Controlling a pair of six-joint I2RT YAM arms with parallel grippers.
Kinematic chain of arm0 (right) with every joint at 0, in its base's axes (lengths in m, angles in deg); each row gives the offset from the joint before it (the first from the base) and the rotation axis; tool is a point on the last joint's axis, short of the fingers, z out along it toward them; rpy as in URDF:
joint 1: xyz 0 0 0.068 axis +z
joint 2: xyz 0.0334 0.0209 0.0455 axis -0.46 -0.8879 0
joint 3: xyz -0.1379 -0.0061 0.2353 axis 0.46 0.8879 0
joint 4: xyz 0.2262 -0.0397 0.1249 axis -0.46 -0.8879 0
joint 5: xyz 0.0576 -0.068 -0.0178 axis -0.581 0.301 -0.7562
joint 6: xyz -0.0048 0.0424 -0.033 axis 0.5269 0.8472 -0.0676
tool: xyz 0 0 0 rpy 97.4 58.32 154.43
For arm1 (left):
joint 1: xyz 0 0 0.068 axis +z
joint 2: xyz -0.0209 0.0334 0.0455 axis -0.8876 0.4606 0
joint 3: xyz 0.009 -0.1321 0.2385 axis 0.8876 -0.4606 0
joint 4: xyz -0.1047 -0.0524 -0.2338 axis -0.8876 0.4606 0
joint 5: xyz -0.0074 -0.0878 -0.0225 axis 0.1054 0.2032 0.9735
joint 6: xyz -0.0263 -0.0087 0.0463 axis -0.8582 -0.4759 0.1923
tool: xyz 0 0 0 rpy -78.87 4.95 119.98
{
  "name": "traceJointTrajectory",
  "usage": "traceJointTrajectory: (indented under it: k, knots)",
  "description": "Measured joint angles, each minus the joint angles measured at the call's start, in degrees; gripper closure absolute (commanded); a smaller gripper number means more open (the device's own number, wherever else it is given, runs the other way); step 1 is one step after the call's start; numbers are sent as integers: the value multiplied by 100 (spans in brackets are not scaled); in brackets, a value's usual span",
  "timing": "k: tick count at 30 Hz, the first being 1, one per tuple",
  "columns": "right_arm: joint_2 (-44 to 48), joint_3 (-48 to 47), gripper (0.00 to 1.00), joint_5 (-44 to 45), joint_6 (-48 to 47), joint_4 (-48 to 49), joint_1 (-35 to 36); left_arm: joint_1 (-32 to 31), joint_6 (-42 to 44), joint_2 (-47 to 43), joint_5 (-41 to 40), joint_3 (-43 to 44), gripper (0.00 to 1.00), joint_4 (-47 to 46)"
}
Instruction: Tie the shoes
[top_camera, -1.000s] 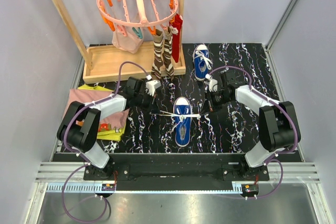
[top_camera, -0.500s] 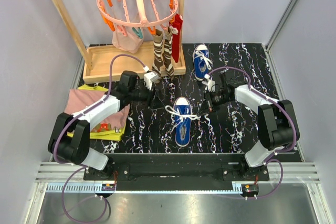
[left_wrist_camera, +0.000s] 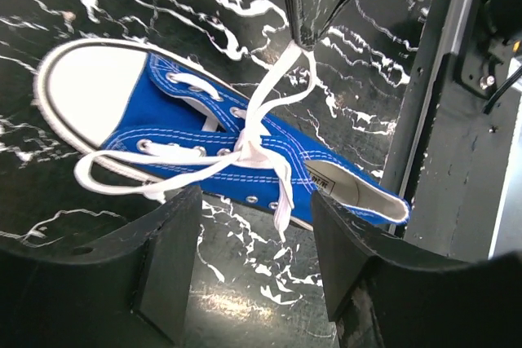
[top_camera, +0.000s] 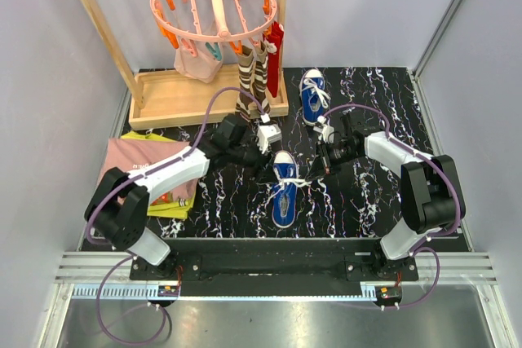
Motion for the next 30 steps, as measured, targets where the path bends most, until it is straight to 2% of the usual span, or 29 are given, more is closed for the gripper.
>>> traceJointTrajectory:
  k: [5,8,10,12,13,15,30]
  knots:
    - [-2,0,88,-85,37,-2,0,-256,35,363,-249,120,43,190]
    - [-4,0,85,-92,48,-2,0,-369,50,514,-378,188,51,310]
    - [-4,0,81,-92,50,-2,4,-413,57,592,-442,249,69,369]
    - [-20,0,74,-94,48,-11,4,-444,76,658,-470,315,81,411]
    - [-31,0,69,-92,55,-24,4,-448,90,675,-479,339,92,417]
    - [-61,-2,64,-92,50,-63,4,-446,85,675,-481,343,100,424]
    - [-247,-376,52,-81,-2,-302,4,-201,555,107,-487,35,100,691]
